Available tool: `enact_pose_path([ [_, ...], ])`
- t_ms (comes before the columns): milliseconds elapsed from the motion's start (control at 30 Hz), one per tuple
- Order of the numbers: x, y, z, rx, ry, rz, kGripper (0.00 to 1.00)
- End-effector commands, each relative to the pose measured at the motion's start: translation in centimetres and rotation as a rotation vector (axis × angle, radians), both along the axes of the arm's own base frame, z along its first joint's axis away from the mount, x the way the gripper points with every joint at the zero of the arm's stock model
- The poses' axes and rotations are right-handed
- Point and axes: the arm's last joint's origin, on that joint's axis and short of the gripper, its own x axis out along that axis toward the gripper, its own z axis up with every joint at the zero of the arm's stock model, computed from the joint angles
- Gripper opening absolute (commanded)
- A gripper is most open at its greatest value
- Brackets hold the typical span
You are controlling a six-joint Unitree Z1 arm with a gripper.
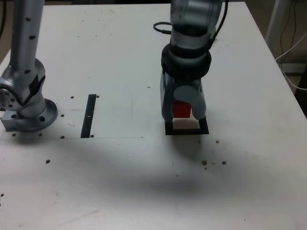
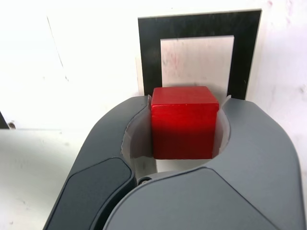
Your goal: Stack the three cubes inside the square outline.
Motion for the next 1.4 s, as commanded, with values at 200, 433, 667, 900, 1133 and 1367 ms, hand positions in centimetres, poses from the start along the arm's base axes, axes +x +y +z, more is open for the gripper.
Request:
enact_pose_path([
  [200,0.6,0.2,-1.5,0.032,0.006,0.008,0.3],
  [433,0.5,0.2,-2.2,0.02,-0.005,0.014,0.37],
  [667,0.4,0.3,-2.3,0.028,-0.01,0.014,0.45],
  [900,0.5,0.3,-2.9,0.03,-0.009,0.016,0.56],
  [1133,0.5,0.3,-3.4,0.028,-0.016,0.016,0.8],
  [1367,0.2,0.4,-3.3,0.033,-0.014,0.021,0.98],
])
